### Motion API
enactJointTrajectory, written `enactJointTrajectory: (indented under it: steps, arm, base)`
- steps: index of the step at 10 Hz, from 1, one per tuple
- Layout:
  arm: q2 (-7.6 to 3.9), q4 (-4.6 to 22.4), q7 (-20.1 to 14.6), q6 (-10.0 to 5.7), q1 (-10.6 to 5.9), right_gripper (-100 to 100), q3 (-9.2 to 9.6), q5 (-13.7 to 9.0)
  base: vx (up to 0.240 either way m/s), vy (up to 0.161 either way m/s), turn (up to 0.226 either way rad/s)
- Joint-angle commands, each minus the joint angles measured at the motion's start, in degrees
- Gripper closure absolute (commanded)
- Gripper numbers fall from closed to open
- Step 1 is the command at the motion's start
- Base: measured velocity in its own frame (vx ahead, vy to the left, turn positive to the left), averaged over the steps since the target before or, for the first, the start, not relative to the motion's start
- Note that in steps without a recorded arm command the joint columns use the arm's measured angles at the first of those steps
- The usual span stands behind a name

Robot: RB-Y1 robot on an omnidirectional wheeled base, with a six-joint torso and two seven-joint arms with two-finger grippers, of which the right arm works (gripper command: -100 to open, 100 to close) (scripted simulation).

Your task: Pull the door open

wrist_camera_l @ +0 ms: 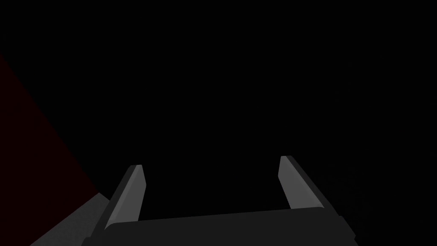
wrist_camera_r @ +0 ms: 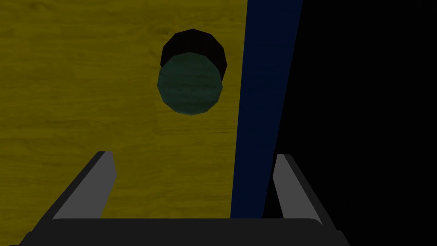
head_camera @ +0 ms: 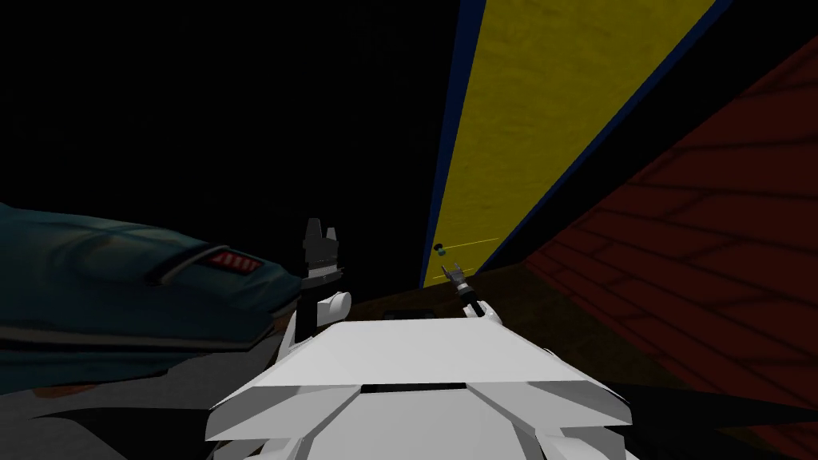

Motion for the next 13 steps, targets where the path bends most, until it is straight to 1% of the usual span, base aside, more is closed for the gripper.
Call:
enactJointTrajectory:
  steps: [1, 2, 3, 4, 5, 7, 8, 9, 10, 13]
  arm:
    - [-0.77, -0.1, -0.1, -0.76, 1.24, -100, -0.86, -0.9]
    - [-1.48, 0.3, -0.2, -1.37, 1.81, -100, -1.53, -1.6]
    - [-1.48, 0.3, -0.2, -1.37, 1.81, -100, -1.53, -1.6]
    - [-2.51, 1.0, -0.4, -2.27, 2.65, -100, -2.52, -2.6]
    - [-3.13, 1.3, -0.5, -2.81, 3.16, -100, -3.11, -3.2]
    - [-3.13, 1.3, -0.5, -2.81, 3.16, -100, -3.11, -3.2]
    - [-4.01, 1.8, -0.7, -3.57, 3.87, -100, -3.94, -4.1]
    - [-3.7, 2.2, -0.5, -3.55, 3.48, -100, -3.6, -3.7]
    - [-3.7, 2.2, -0.5, -3.55, 3.48, 100, -3.6, -3.7]
    - [-3.7, 2.2, -0.5, -3.55, 3.48, 100, -3.6, -3.7]
  base:
    - [0.191, 0.088, 0.229]
    - [0.186, 0.078, 0.185]
    - [0.125, 0.038, 0.048]
    - [0.162, 0.059, 0.23]
    - [0.19, 0.071, 0.249]
    - [0.095, 0.007, 0.003]
    - [0.127, 0.009, 0.184]
    - [0.076, 0.0, 0.048]
    - [-0.015, -0.006, -0.054]
    - [-0.018, -0.005, 0.002]
